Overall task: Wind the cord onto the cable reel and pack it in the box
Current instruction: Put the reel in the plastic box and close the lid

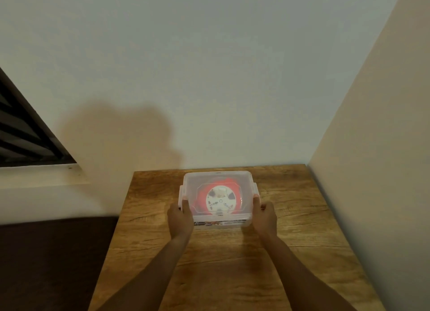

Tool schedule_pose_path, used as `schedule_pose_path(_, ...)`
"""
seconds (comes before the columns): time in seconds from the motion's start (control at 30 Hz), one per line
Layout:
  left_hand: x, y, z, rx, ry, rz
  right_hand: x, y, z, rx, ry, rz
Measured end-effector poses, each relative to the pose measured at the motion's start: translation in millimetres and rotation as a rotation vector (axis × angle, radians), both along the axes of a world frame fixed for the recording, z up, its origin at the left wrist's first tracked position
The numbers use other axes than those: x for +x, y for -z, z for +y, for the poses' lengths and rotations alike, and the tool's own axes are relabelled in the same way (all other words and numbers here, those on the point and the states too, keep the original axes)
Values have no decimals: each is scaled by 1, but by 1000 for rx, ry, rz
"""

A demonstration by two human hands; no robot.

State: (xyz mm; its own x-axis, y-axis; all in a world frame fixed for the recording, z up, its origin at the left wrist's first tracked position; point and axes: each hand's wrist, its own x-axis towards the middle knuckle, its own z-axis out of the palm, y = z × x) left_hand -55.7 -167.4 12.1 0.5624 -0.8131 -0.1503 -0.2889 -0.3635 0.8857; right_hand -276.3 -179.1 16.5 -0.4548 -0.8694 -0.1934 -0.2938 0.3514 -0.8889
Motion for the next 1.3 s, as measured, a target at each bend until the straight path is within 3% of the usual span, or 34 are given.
schedule_pose_path(0.23, 4, 2, -2, 14, 60, -141, -2, 2, -3, -49, -35, 42)
schedule_pose_path(0.3, 7, 2, -1, -6, 83, -165, 2, -5, -3, -52, -26, 201)
schedule_pose_path(0.37, 8, 5, -2, -18, 85, -177, 7, -17, -9, -88, -49, 508)
schedule_pose_path(0.43, 8, 6, -2, -17, 76, -182, 28, -38, -17, -139, -267, 730)
schedule_pose_path(0.53, 10, 16, -3, -22, 72, -146, 79, -67, -33, -158, -699, 806)
schedule_pose_path(0.7, 14, 30, -6, -13, 81, -84, 146, -74, -54, -79, -1072, 892)
schedule_pose_path(0.9, 12, 3, -1, -9, 159, -104, 149, -51, -63, -11, -1080, 868)
schedule_pose_path(1.03, 9, 0, 4, 20, 179, -113, 139, -65, -69, 99, -1073, 716)
schedule_pose_path(1.23, 8, 1, 3, 34, 163, -145, 44, -44, -64, 78, -726, 889)
schedule_pose_path(1.3, 7, 1, 1, 37, 158, -144, 18, -39, -68, 116, -714, 888)
